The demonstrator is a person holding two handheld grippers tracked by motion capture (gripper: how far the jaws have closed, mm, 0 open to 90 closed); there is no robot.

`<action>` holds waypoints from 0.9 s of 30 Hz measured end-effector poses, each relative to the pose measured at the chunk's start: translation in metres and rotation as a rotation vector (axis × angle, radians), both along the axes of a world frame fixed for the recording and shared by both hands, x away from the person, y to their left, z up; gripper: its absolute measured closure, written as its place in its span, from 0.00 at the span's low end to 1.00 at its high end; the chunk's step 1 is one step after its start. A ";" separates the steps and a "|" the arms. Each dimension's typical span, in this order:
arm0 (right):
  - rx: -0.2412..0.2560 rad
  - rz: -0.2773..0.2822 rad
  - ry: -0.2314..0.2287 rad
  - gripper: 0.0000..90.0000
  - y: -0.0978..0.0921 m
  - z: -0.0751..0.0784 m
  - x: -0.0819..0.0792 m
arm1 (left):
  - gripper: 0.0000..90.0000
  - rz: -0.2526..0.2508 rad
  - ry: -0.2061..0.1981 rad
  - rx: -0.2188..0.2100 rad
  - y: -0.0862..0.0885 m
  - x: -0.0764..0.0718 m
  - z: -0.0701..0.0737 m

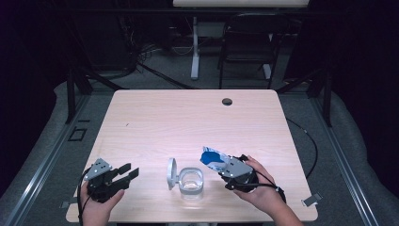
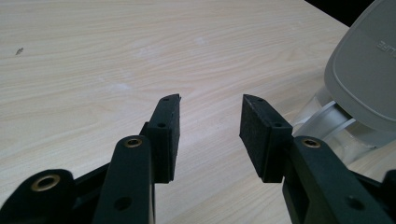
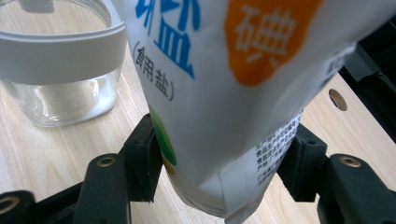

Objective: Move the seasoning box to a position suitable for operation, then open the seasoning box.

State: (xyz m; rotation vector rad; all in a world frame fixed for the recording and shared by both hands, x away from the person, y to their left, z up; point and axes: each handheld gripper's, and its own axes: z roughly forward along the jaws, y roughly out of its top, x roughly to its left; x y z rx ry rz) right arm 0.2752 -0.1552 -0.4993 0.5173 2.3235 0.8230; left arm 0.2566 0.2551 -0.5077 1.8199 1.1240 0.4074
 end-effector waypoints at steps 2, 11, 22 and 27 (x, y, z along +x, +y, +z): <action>-0.007 0.002 0.002 0.45 0.000 0.000 0.000 | 0.65 0.000 0.000 0.000 0.000 0.000 0.000; -0.031 0.010 -0.011 0.45 0.002 0.001 -0.001 | 0.65 0.002 0.003 -0.005 0.000 0.000 -0.001; -0.059 0.023 -0.021 0.45 0.003 -0.003 -0.001 | 0.65 0.009 0.002 -0.007 0.001 -0.001 -0.001; -0.099 0.032 -0.029 0.45 0.004 -0.004 0.000 | 0.65 0.014 0.010 -0.009 0.004 0.000 -0.001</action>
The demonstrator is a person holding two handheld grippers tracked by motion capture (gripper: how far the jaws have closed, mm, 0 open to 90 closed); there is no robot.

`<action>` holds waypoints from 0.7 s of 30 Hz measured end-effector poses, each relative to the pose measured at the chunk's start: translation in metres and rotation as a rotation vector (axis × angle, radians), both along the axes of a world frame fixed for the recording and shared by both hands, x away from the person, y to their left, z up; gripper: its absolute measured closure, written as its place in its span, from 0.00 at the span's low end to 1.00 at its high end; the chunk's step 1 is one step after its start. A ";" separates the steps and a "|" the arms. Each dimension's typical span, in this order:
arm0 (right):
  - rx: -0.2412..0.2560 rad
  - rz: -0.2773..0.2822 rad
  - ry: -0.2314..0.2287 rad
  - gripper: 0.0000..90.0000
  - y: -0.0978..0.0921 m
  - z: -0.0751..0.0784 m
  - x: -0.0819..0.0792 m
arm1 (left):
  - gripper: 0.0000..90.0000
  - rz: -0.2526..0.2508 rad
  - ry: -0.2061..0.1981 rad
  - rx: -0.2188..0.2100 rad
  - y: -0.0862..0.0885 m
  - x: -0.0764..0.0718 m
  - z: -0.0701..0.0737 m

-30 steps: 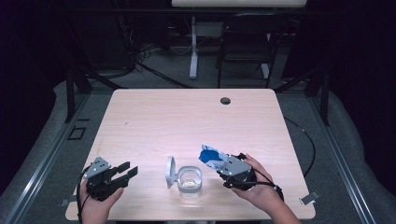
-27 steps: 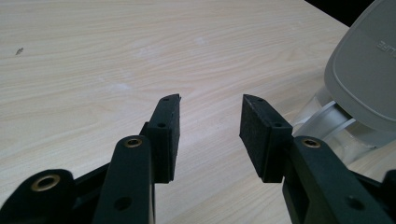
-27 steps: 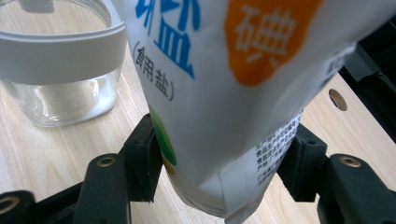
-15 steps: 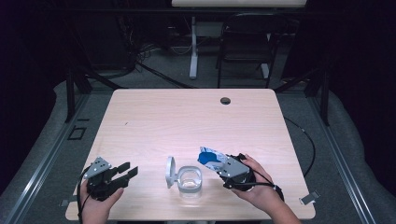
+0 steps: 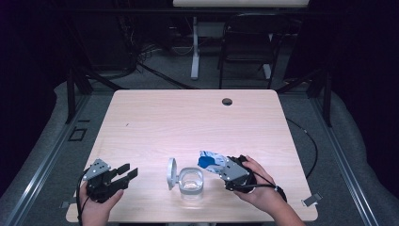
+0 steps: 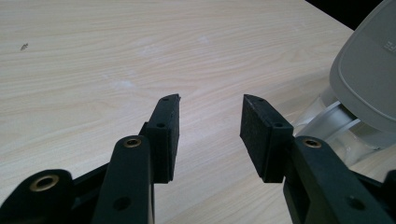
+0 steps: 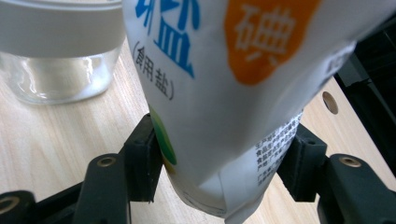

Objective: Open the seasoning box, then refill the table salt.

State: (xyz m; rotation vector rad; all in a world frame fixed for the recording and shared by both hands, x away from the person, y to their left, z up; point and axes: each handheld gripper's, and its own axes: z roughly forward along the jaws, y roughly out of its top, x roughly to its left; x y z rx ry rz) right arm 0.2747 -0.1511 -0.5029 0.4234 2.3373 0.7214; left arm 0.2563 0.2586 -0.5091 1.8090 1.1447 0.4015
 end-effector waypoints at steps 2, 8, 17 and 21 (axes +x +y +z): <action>-0.007 0.001 -0.004 0.45 0.000 0.000 0.000 | 0.65 0.001 -0.002 -0.002 0.000 0.000 0.000; -0.056 0.017 -0.019 0.45 0.002 0.001 0.000 | 0.65 0.006 -0.009 -0.004 0.001 -0.001 0.001; -0.109 0.033 -0.058 0.45 0.005 0.001 -0.001 | 0.64 0.011 -0.008 -0.005 0.003 -0.003 0.002; -0.141 0.045 -0.078 0.45 0.006 -0.001 -0.001 | 0.64 0.012 -0.007 -0.009 0.003 -0.001 0.001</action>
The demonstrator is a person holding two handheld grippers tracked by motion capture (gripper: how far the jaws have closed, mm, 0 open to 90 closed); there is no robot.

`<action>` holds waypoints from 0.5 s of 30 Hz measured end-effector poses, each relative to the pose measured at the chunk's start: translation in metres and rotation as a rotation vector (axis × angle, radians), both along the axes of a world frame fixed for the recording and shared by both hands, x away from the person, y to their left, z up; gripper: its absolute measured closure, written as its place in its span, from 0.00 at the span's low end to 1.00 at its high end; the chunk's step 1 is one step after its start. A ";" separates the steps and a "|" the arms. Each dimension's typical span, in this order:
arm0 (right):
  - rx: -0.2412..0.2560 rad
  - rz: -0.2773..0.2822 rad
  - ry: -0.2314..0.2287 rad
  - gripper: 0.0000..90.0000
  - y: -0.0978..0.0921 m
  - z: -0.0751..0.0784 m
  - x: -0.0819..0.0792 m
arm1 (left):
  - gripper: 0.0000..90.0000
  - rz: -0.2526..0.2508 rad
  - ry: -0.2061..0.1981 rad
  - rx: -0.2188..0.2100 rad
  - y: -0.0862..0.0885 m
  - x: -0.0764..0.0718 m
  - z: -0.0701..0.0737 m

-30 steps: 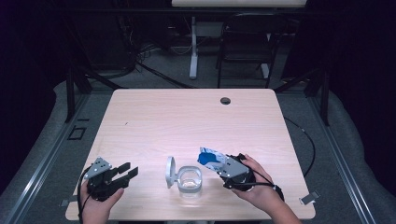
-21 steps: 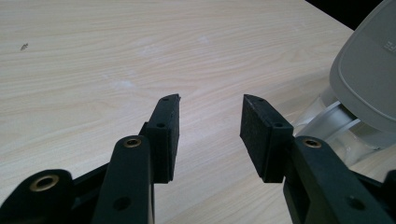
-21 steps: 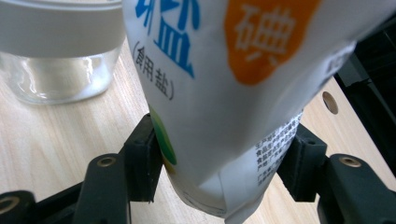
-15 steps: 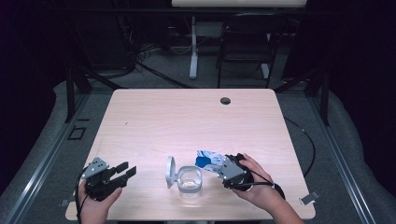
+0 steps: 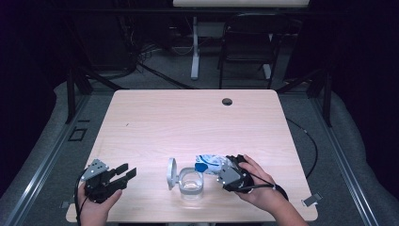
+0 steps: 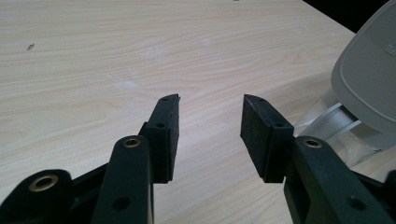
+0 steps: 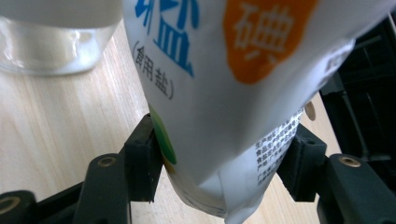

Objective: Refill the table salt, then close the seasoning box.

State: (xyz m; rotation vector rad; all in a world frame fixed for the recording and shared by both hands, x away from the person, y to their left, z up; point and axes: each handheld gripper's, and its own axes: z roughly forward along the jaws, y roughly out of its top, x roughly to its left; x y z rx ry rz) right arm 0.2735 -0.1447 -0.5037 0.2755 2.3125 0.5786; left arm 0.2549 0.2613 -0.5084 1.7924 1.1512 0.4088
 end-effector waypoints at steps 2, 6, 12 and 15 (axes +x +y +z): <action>-0.006 -0.002 -0.007 0.45 0.000 0.000 0.000 | 0.64 -0.001 0.000 0.000 0.000 0.000 0.000; -0.025 0.006 -0.020 0.45 0.001 -0.003 0.000 | 0.64 0.000 -0.003 -0.001 0.000 0.000 -0.001; -0.069 0.018 -0.034 0.45 0.003 -0.005 -0.001 | 0.64 0.001 -0.001 0.000 0.000 0.000 0.000; -0.062 0.024 -0.044 0.45 0.004 -0.007 -0.002 | 0.64 0.000 -0.002 0.000 0.000 -0.001 0.000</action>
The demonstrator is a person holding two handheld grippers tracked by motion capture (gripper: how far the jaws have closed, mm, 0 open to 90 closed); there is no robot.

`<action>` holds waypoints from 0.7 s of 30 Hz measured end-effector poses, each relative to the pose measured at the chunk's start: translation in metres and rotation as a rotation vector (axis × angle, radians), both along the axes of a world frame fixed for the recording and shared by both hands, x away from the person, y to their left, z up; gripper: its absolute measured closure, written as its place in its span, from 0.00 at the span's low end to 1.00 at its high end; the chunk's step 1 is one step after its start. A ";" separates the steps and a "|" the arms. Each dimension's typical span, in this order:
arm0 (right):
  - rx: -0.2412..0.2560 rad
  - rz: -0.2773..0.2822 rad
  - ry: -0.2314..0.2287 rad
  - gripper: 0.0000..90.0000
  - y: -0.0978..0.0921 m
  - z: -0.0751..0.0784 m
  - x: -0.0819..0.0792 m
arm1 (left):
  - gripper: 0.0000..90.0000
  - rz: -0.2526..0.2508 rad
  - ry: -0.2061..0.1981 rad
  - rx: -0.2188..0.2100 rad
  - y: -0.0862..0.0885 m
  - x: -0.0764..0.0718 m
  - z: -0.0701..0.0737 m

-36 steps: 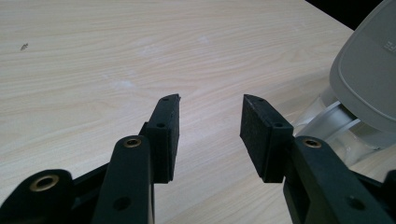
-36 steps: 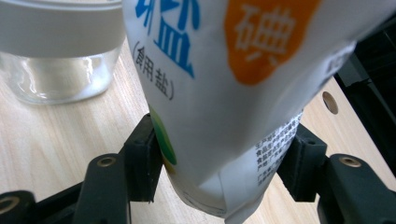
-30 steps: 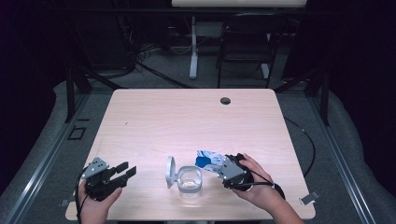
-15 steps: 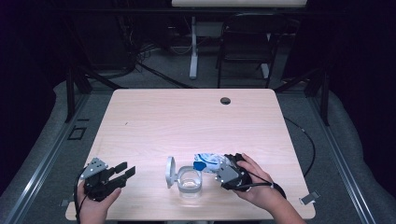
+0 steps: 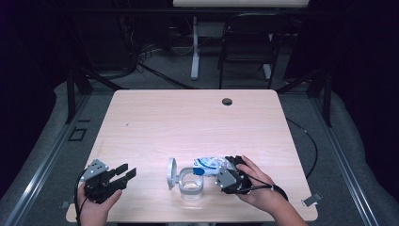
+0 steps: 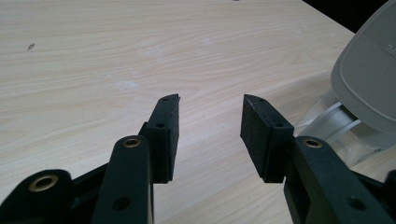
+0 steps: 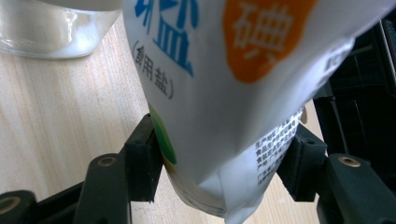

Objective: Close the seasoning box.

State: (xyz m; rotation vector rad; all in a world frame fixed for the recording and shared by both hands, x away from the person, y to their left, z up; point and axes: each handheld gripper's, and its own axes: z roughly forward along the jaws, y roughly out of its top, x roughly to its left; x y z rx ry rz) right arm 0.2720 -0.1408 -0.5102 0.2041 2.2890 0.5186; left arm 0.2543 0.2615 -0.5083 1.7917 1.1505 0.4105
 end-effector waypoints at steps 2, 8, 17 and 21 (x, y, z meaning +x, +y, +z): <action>-0.005 0.001 0.002 0.45 0.000 0.000 0.000 | 0.64 0.001 0.002 0.000 0.000 0.000 0.000; -0.035 0.015 -0.015 0.45 0.000 0.001 0.000 | 0.64 0.000 0.005 0.005 0.000 0.001 -0.001; -0.079 0.033 -0.039 0.45 0.002 0.001 0.000 | 0.64 -0.001 0.004 0.003 -0.001 0.003 -0.001; -0.090 0.030 -0.036 0.45 0.003 0.001 0.000 | 0.64 -0.002 0.003 0.000 -0.001 0.003 -0.001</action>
